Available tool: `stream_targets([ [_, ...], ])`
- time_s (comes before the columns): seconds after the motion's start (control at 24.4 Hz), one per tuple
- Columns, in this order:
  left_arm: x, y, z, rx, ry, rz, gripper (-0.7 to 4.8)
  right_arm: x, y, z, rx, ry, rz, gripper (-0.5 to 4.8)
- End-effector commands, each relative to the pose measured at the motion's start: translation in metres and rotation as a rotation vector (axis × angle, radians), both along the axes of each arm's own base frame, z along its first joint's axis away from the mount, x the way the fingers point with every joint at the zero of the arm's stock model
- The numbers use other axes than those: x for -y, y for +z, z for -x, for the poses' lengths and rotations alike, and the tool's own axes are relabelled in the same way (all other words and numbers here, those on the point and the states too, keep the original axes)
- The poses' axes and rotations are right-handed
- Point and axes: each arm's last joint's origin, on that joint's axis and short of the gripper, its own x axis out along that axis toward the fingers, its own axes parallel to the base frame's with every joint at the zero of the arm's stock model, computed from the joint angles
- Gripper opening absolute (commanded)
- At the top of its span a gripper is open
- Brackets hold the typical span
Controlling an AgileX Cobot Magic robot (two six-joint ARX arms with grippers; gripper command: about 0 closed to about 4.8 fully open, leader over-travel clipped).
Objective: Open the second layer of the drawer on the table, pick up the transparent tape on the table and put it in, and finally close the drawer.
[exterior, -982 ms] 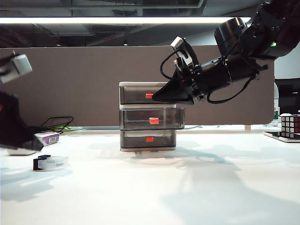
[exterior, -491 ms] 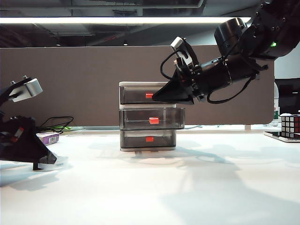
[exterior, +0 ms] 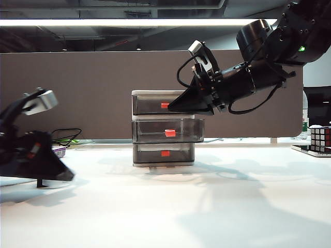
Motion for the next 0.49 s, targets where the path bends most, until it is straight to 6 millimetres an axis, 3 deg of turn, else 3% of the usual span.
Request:
stream_targets([
  [0.04, 0.0079, 0.0010, -0.0050, 0.015, -0.031, -0.008, 4.79, -0.0007, 0.0032, -0.0007, 0.013, 0.006, -0.008, -0.03],
  [0.49, 0.0117, -0.0077, -0.0070, -0.054, 0.024, -0.094, 4.79, -0.0001, 0.0008, 0.0004, -0.009, 0.007, 0.004, -0.03],
])
